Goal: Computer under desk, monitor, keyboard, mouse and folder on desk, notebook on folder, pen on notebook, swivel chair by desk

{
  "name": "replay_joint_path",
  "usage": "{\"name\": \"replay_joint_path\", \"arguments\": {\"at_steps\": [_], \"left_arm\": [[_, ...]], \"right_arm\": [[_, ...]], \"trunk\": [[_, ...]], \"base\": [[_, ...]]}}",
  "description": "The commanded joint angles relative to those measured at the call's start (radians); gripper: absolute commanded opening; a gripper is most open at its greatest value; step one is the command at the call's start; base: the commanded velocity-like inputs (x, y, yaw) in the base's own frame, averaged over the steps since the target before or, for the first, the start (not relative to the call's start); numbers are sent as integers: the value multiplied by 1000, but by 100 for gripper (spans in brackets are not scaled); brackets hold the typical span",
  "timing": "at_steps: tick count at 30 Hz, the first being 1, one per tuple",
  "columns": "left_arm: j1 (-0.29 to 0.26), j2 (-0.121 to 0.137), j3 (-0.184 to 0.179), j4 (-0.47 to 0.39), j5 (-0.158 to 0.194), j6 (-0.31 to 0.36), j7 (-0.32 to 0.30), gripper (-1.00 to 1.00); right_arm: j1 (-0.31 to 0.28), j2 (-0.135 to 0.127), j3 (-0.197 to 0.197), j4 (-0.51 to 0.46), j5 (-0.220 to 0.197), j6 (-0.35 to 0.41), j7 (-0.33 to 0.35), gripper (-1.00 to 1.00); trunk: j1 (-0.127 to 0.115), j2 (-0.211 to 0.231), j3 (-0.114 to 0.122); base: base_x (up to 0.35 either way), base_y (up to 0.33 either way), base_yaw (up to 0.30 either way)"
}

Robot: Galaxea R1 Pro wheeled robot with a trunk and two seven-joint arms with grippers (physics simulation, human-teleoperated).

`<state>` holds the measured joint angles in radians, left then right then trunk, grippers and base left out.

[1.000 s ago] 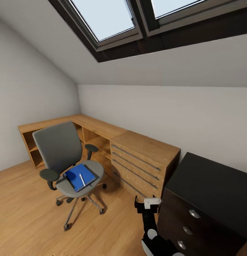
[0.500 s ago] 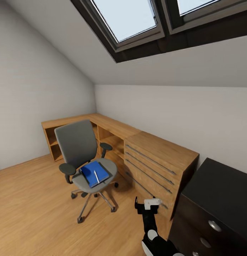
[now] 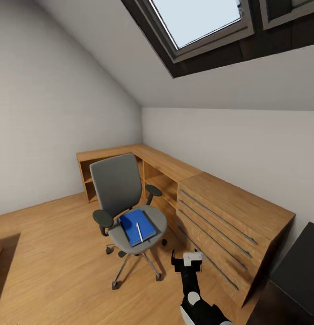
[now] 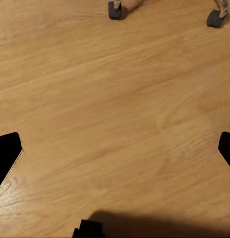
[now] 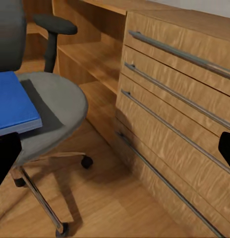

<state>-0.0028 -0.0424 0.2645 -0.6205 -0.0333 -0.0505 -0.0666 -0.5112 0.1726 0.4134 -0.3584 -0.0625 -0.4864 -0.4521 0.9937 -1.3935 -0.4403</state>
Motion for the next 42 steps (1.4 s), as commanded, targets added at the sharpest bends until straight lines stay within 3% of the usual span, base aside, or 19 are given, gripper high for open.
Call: {"name": "replay_joint_path", "arguments": {"at_steps": [1,15,23,30,35,36,42], "left_arm": [[0,-1,7,-1,-4,-2,-7,100],[0,5,11,-1,-1,-1,-6,100],[0,8,84,-3,1,0,-5,100],[0,11,104,-6,2,0,-5,100],[0,17,145,-9,4,0,-5,100],[0,25,179,-11,15,0,-5,100],[0,37,197,-11,49,0,-5,100]], "right_arm": [[-1,0,8,1,-7,-3,-7,100],[-1,1,8,2,-7,-4,-7,100],[-1,1,8,2,-7,-5,-7,100],[-1,1,8,2,-8,-28,-8,100],[-1,1,8,2,-8,-52,-8,100],[-1,1,8,2,-9,-55,-8,100],[-1,1,8,2,-8,-61,-8,100]], "trunk": [[1,0,-1],[1,0,-1],[1,0,-1],[1,0,-1],[1,0,-1],[1,0,-1],[1,0,-1]], "base": [[319,0,281],[110,0,283],[3,0,286],[0,0,286],[0,0,244],[0,0,57],[0,0,21]]}}
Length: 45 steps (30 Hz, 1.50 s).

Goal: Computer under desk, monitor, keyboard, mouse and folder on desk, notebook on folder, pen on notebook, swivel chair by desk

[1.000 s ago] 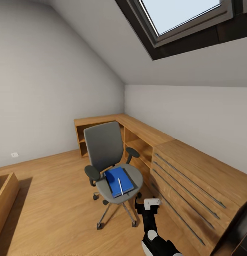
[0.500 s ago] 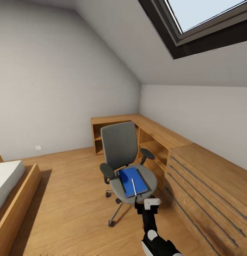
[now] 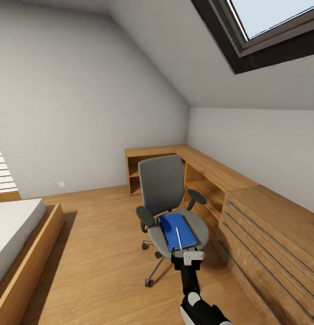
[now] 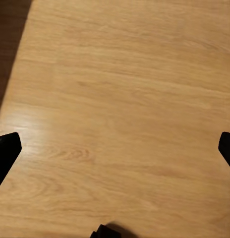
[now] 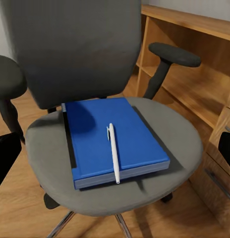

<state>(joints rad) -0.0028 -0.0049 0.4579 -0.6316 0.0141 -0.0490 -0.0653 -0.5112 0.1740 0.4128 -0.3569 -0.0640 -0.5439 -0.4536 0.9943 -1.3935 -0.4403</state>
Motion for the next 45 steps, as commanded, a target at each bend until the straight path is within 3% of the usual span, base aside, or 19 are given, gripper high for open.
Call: {"name": "replay_joint_path", "arguments": {"at_steps": [1,14,30,31,37,38,41,42,44,45], "left_arm": [[0,0,5,0,4,-2,-7,100],[0,0,7,0,13,-2,-8,100],[0,-6,1,3,8,-2,-11,100],[0,-7,1,3,7,-2,-11,100],[0,-7,1,2,8,-3,-13,100],[0,-7,1,2,7,-3,-13,100],[0,-6,1,1,7,-3,-13,100],[0,-6,1,1,7,-3,-13,100],[0,-6,1,1,7,-4,-13,100],[0,-6,1,1,7,-4,-13,100]], "right_arm": [[-1,0,8,1,-7,-3,-7,100],[-1,-1,9,1,-7,-4,-7,100],[-1,-13,1,1,-6,-4,-3,100],[-1,-31,-3,0,-7,3,-2,100],[-4,-66,-6,-1,-14,39,2,100],[-6,-88,-7,-1,-18,76,21,100],[-9,-118,-15,-1,-30,148,94,100],[-18,-143,-51,-1,-87,255,210,100],[-28,-150,-71,0,-118,306,248,100],[-49,-165,-92,2,-156,385,286,100]], "trunk": [[0,-1,-1],[0,-1,-1],[0,-1,-1],[0,-1,-1],[0,-1,-1],[0,-1,-1],[0,-1,-1],[0,-1,-1],[0,-1,-1],[0,-1,-1]], "base": [[0,0,6],[15,0,166],[242,0,114],[47,0,4],[30,0,2],[156,0,1],[227,0,0],[289,0,0],[276,0,0],[232,0,0]]}}
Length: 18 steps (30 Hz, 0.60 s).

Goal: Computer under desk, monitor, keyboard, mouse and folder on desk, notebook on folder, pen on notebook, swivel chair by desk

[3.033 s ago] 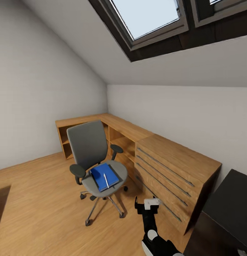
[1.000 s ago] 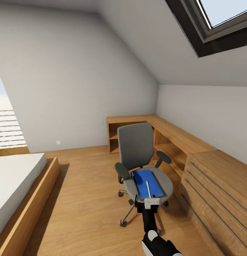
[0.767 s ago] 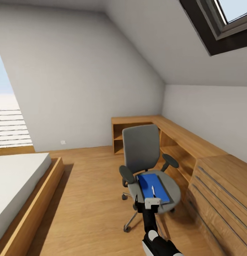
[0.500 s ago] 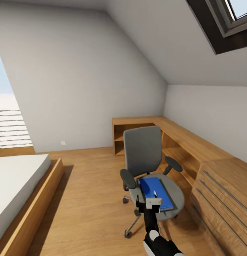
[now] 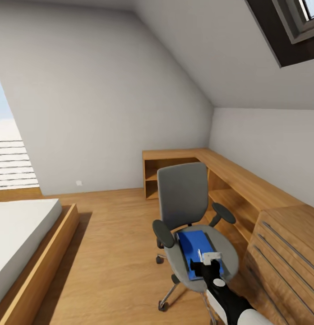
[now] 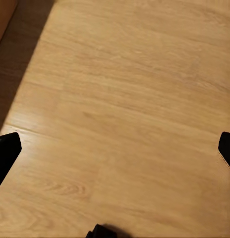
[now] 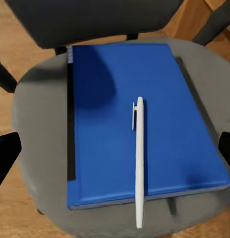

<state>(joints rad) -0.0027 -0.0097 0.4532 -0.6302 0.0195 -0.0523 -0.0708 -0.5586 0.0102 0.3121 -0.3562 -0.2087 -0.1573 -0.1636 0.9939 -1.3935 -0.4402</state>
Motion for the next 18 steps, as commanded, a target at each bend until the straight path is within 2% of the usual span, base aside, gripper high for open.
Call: {"name": "replay_joint_path", "arguments": {"at_steps": [1,7,14,18], "left_arm": [[0,-1,5,-1,2,-1,-8,100],[0,-1,5,-2,2,-1,-9,100],[0,-1,5,-3,2,-2,-12,100],[0,-2,6,-25,3,-3,-14,100]], "right_arm": [[-16,-16,-4,3,-33,58,15,100],[-40,-32,-14,6,-52,143,33,100],[-70,-44,-16,7,-56,285,36,100],[-79,-59,-18,6,-57,316,36,100]], "trunk": [[0,-1,-1],[0,-1,-1],[0,-1,-1],[0,-1,-1]], "base": [[210,0,0],[252,0,0],[287,0,0],[128,0,0]]}}
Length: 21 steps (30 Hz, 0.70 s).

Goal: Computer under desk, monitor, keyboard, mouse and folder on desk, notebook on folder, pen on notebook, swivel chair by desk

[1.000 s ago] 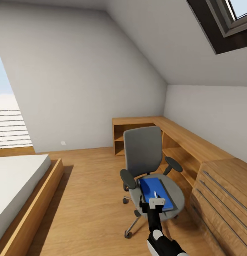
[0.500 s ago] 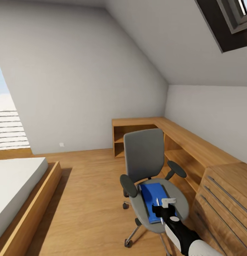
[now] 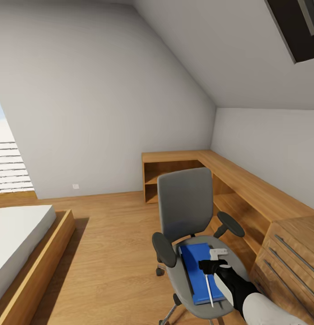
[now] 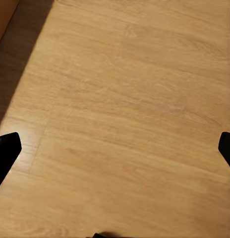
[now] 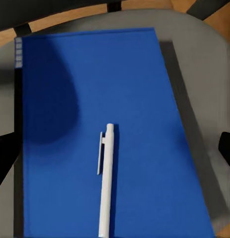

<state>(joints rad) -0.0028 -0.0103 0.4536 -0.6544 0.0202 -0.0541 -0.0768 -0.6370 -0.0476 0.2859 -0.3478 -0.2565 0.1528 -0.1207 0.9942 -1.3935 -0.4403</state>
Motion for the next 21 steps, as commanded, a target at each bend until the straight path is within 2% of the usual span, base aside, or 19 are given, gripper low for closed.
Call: {"name": "replay_joint_path", "arguments": {"at_steps": [1,10,12,18,21], "left_arm": [[0,-2,6,-11,2,0,-8,100],[0,-7,7,-89,3,1,-9,100],[0,-9,8,-109,4,2,-9,100],[0,-41,10,-203,6,15,-8,100],[0,-48,12,-258,8,64,-8,100]], "right_arm": [[-2,-3,8,-3,-10,9,-7,100],[-12,-13,7,-3,-10,63,-5,100],[-13,-13,7,-4,-10,80,-6,100],[-18,-25,6,-10,-14,114,-6,100],[-21,-34,-1,-11,-32,122,-6,100]], "trunk": [[0,0,-1],[0,0,-1],[8,-14,-7],[31,-56,-26],[42,-77,-35]], "base": [[59,0,0],[21,0,0],[4,0,0],[1,0,0],[0,0,0]]}}
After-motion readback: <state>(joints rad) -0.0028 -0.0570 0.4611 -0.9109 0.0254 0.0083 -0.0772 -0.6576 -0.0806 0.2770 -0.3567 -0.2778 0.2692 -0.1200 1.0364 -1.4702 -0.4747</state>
